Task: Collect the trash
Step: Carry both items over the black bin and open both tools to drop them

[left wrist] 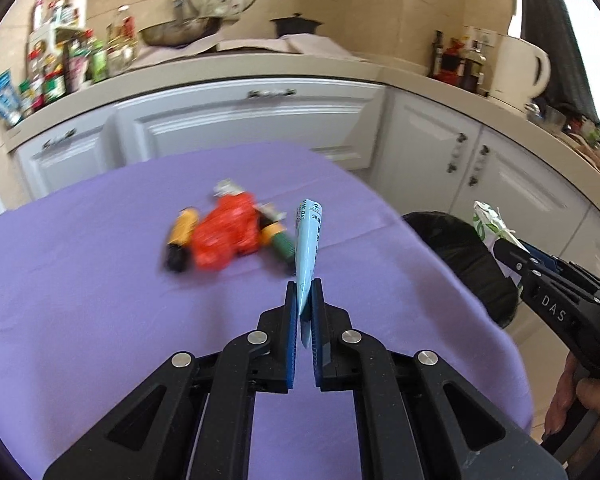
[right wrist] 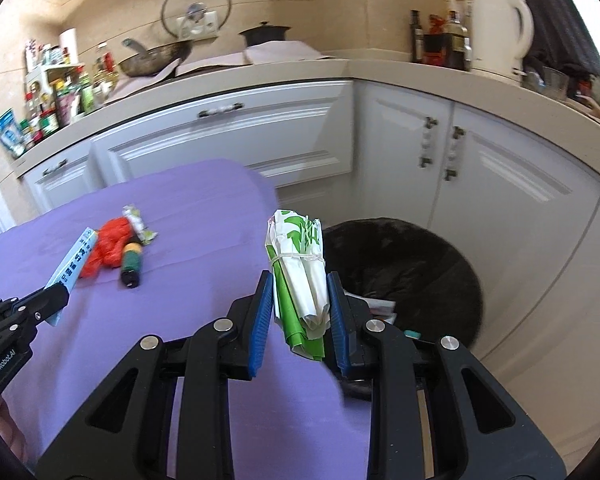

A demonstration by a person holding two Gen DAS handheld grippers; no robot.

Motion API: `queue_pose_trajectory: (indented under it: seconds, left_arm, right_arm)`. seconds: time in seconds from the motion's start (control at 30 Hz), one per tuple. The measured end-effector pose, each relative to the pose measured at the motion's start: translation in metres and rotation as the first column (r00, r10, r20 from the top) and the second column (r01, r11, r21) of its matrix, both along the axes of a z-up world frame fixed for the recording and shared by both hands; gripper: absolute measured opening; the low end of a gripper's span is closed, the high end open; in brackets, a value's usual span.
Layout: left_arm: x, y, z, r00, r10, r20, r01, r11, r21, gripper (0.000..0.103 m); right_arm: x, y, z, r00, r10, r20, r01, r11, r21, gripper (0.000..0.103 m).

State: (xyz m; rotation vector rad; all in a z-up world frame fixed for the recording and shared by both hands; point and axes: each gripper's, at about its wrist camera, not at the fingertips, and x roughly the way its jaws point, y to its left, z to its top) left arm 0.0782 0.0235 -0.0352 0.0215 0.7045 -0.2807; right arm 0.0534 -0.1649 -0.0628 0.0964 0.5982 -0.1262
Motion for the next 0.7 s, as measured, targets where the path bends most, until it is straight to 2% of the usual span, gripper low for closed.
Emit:
queue_pose_trajectory:
  seconds: [0.2,0.7]
  left_arm:
    - [0.013,-0.04,0.003,0.998,-0.065,0.012,0.065,0.998,-0.015,0.007]
    - [0.031,-0.109,-0.005,0.988,-0.155,0.022,0.154,0.988,0.03,0.007]
  right_arm:
    - [-0.005,-0.025,0.004,0.998,-0.065,0.016,0.065,0.998,-0.009,0.026]
    - [0.0,-0.075,-0.009,0.989,-0.149,0.011,0.149,0.989,0.005,0.027]
